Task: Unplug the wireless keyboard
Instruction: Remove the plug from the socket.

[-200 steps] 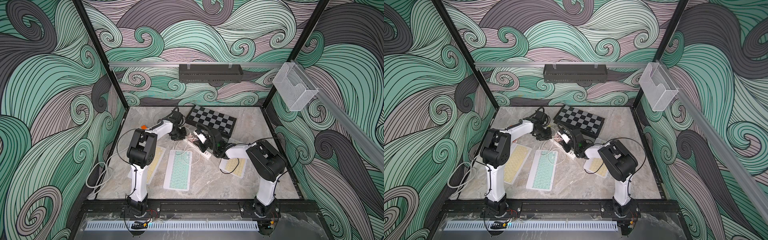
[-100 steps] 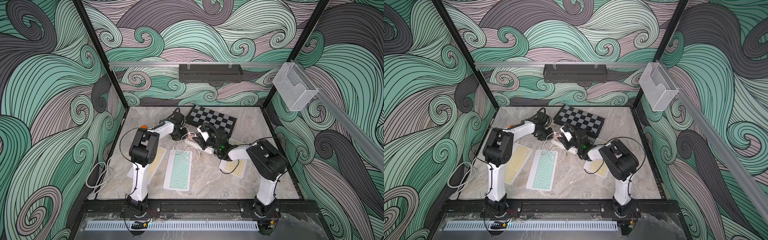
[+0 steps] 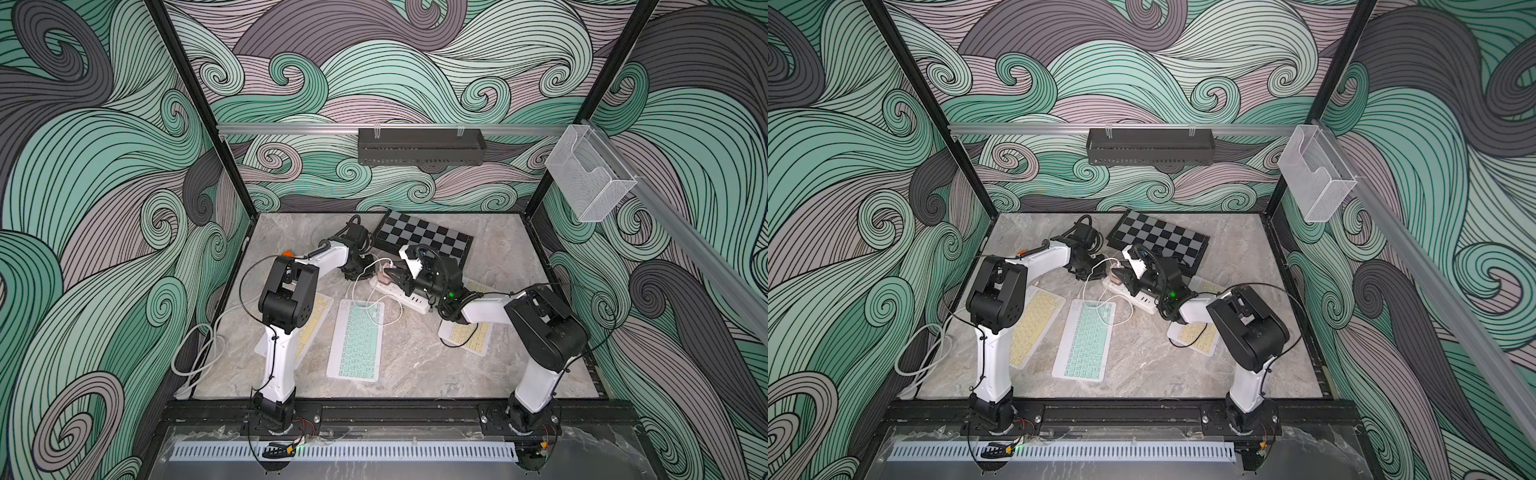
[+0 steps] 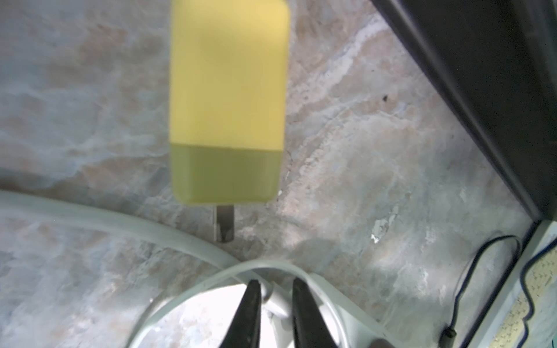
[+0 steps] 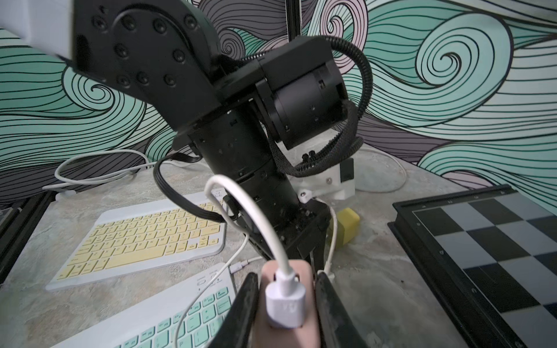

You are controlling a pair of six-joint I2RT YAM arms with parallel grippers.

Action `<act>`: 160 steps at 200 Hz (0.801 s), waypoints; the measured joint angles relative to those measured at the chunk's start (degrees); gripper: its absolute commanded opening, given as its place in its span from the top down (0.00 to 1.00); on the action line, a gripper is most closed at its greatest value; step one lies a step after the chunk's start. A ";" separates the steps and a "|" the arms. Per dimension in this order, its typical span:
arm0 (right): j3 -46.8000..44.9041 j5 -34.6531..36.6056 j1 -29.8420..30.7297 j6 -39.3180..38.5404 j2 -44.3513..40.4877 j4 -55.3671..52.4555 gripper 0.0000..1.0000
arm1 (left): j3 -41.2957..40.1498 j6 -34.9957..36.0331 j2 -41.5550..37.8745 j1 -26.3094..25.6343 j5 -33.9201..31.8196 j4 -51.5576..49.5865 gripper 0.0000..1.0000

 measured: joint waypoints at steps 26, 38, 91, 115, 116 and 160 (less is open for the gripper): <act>0.63 1.88 -0.04 -5.16 -7.39 -9.53 1.00 | -0.44 -0.20 -1.44 -0.24 0.90 -0.50 0.68; 2.97 2.25 -0.55 -8.48 -9.79 -15.17 1.00 | -0.57 -0.22 -2.03 -0.35 1.70 -1.09 0.65; 8.52 3.48 -5.38 -19.82 -15.78 -29.90 1.00 | -4.57 0.04 -11.13 -0.72 4.28 -1.66 0.58; 7.13 3.39 -5.11 -29.94 -16.94 -33.03 1.00 | -4.63 1.55 -16.96 -0.72 4.31 -2.21 0.58; 7.13 3.43 -5.11 -30.27 -16.94 -33.14 1.00 | -4.63 1.79 -17.38 -0.72 4.31 -2.25 0.58; 6.38 6.01 -4.92 -45.33 -19.91 -33.59 1.00 | -5.84 7.52 -27.69 -0.68 7.89 -4.50 0.53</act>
